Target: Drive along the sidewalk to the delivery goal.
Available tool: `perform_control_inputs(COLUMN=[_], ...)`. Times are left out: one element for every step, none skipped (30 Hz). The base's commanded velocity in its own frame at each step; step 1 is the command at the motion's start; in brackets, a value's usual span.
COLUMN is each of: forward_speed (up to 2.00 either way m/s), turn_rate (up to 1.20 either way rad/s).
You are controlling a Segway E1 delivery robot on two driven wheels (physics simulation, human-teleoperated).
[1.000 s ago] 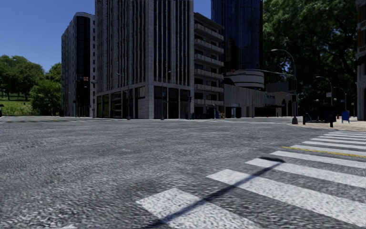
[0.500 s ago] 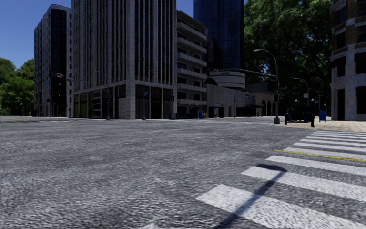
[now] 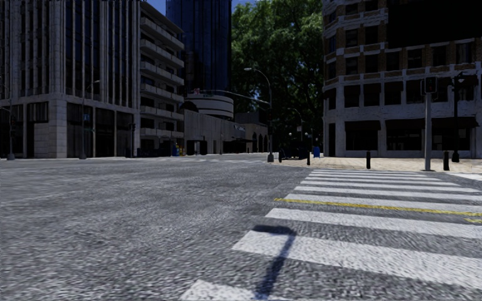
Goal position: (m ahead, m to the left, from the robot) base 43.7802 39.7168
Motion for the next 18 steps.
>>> perform_control_inputs(forward_speed=[1.27,1.27,1.27,1.27,1.27,1.27,1.27,1.27,1.27,1.27,1.27,1.27,1.28,1.28,2.0,2.0,2.0,2.0], turn_rate=[-0.8,-0.8,-0.8,-0.8,-0.8,-0.8,-0.8,-0.8,-0.79,-0.79,-0.7,-0.19,0.0,0.0,0.0,0.0,0.0,0.0])
